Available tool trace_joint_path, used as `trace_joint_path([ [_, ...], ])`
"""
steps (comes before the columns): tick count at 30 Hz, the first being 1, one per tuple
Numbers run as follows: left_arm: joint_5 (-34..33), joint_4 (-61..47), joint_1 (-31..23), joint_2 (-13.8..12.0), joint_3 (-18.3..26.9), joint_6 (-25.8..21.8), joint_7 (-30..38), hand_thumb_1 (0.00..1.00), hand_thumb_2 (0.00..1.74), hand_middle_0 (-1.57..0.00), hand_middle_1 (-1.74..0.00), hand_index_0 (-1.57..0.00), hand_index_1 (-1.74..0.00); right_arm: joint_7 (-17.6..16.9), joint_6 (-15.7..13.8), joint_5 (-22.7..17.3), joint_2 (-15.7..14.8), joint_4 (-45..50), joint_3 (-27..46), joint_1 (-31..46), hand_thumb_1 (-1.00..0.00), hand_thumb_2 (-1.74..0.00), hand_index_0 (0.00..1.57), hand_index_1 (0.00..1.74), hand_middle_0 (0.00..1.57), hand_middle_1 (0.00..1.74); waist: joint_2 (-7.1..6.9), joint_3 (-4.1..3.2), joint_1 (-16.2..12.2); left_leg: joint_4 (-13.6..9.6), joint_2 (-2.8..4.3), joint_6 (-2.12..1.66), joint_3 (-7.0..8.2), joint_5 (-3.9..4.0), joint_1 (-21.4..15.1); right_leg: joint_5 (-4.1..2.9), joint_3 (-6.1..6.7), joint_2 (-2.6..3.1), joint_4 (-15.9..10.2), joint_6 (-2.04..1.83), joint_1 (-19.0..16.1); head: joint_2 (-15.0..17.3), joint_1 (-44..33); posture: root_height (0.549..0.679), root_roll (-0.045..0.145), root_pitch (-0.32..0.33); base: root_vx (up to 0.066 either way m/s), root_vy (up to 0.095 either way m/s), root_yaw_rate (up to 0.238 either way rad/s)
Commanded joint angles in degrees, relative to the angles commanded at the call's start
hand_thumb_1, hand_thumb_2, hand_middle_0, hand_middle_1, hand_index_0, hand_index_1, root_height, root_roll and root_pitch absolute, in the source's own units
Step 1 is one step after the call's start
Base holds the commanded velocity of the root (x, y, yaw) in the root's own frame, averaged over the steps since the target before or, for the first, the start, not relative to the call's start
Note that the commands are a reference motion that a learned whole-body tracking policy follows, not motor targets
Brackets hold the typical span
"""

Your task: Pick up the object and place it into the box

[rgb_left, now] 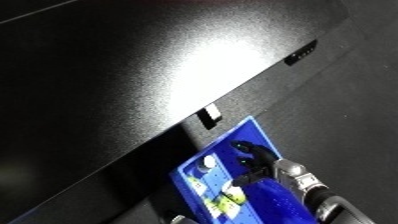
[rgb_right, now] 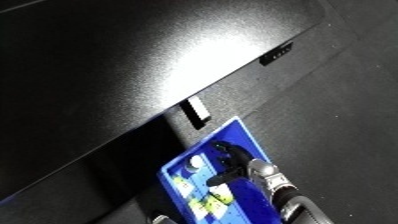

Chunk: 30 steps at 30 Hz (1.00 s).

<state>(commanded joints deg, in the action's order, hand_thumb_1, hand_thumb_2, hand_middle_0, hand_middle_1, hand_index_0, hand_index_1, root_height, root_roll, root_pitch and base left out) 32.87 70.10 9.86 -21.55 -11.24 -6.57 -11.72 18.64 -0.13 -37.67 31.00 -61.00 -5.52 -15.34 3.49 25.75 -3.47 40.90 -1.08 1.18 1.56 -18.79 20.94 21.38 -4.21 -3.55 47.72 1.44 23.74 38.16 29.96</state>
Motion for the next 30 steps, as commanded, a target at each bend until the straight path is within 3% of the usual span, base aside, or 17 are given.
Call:
trace_joint_path([
  [10,-1.57,0.25,1.78,-0.56,-0.24,0.89,0.36,0.00,0.00,0.00,0.00,0.00,0.00,-3.60,2.90,3.39,-2.72,1.18,-4.25,-3.93,0.00,0.00,0.00,0.00,0.00,0.00,-0.73,0.26,2.30,0.91,0.11,-0.10,-1.08,1.31,1.15,0.13,-2.19,-1.57,1.07,-0.13,-0.29,-3.21,-23.71,0.630,0.061,-0.034,0.000,-0.053,0.119],
  [16,-1.62,0.10,3.43,-1.90,-0.32,1.62,-0.39,0.00,0.00,0.00,0.00,0.00,0.00,-4.30,4.00,2.95,-5.25,-0.12,-6.28,-4.76,0.00,0.00,0.00,0.00,0.00,0.00,-0.78,0.63,3.74,0.04,-0.04,-0.32,-1.64,3.06,1.50,-0.07,-3.55,-2.49,1.45,-0.54,-0.28,-4.80,-36.18,0.629,0.058,-0.037,0.015,-0.049,0.196],
  [21,-2.20,-0.37,4.84,-3.72,-0.86,1.79,-1.48,0.00,0.00,0.00,0.00,0.00,0.00,-6.10,2.05,0.63,-7.07,-1.01,-7.63,-4.63,0.00,0.00,0.00,0.00,0.00,0.00,-0.75,1.30,4.94,-1.06,-0.08,-0.55,-2.33,4.45,1.78,-0.07,-4.79,-3.37,1.83,-1.01,-0.41,-5.28,-45.17,0.629,0.056,-0.038,0.002,-0.043,0.205],
  [30,-0.11,-1.00,4.82,-4.96,-0.31,0.42,-2.75,0.00,0.00,0.00,0.00,0.00,0.00,-4.92,2.07,-0.72,-8.95,-1.12,-9.62,-2.80,0.00,0.00,0.00,0.00,0.00,0.00,-1.54,2.52,6.19,0.73,-0.30,-0.01,-3.19,3.65,2.38,0.46,-5.65,-4.05,2.23,-1.26,-1.33,-3.93,-55.61,0.628,0.054,-0.047,0.013,-0.017,0.053],
])
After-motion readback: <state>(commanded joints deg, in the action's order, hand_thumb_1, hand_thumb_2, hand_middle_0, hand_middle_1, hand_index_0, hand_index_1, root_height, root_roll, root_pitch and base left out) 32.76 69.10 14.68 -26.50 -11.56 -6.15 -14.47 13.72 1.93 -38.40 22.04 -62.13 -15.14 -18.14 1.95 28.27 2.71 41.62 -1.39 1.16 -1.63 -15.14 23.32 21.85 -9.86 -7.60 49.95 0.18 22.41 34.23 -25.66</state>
